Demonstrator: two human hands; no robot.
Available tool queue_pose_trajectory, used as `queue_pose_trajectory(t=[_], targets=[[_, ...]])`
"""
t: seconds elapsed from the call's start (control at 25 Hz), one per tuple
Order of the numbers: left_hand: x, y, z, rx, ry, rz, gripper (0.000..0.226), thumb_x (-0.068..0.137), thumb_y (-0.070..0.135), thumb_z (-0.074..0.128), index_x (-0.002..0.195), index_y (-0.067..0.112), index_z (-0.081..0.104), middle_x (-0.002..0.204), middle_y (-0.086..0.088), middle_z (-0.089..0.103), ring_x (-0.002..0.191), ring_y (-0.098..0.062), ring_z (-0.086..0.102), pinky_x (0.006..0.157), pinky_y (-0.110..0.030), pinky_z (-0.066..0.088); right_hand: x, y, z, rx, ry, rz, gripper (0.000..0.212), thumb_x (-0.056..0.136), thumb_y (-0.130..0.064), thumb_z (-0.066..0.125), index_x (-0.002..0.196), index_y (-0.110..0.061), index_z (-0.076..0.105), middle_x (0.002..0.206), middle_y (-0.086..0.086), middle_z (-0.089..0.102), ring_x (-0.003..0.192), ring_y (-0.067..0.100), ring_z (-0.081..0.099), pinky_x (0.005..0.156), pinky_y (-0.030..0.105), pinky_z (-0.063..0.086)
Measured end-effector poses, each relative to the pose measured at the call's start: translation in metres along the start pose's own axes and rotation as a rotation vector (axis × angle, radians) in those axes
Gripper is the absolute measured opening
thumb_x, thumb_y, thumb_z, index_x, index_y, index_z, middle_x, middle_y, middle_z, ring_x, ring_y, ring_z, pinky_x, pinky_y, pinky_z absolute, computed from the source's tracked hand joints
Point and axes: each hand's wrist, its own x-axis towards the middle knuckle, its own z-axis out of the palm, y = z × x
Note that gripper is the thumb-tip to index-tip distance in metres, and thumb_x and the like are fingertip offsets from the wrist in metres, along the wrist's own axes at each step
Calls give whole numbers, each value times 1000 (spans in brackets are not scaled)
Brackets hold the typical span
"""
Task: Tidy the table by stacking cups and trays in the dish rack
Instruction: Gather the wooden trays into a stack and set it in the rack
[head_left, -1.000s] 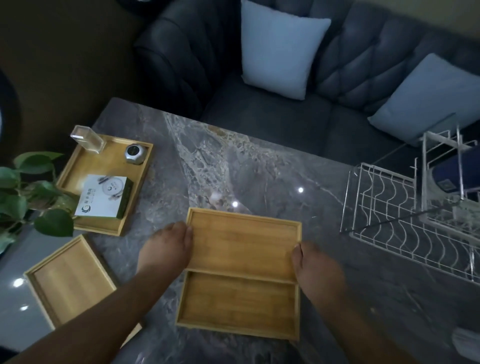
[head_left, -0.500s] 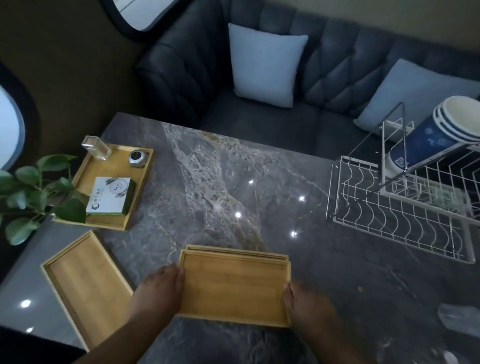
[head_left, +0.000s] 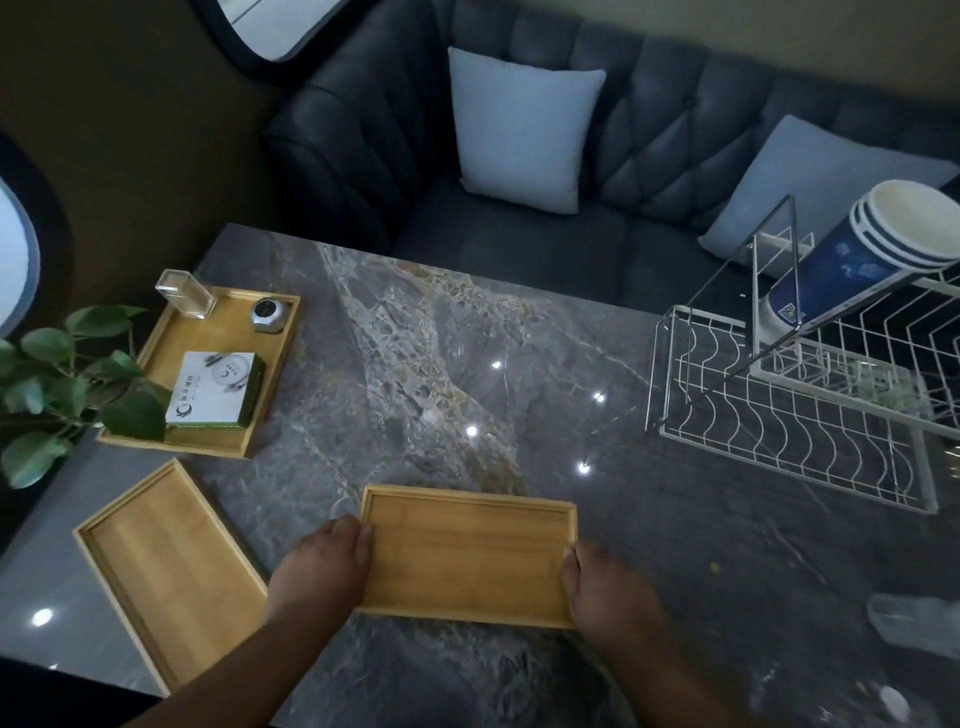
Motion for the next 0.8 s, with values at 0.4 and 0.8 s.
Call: queue_pose_trajectory(t=[0.4, 0.8], targets=[[3, -6, 0, -66, -26, -50, 31, 99, 51, 38, 82, 27, 46, 77, 5, 51, 81, -29, 67, 66, -39, 49, 1, -8, -1, 5, -42, 110, 38, 99, -51, 35, 92, -21, 58, 93, 3, 72, 87, 27, 69, 75, 37, 53], [19, 18, 11, -660, -192, -462, 55, 105, 48, 33, 142, 14, 55, 137, -20, 60, 122, -39, 55, 105, -48, 42, 18, -51, -3, 751, -161, 604, 41, 106, -34, 35, 124, -5, 58, 127, 20, 61, 114, 35, 57, 90, 37, 40]])
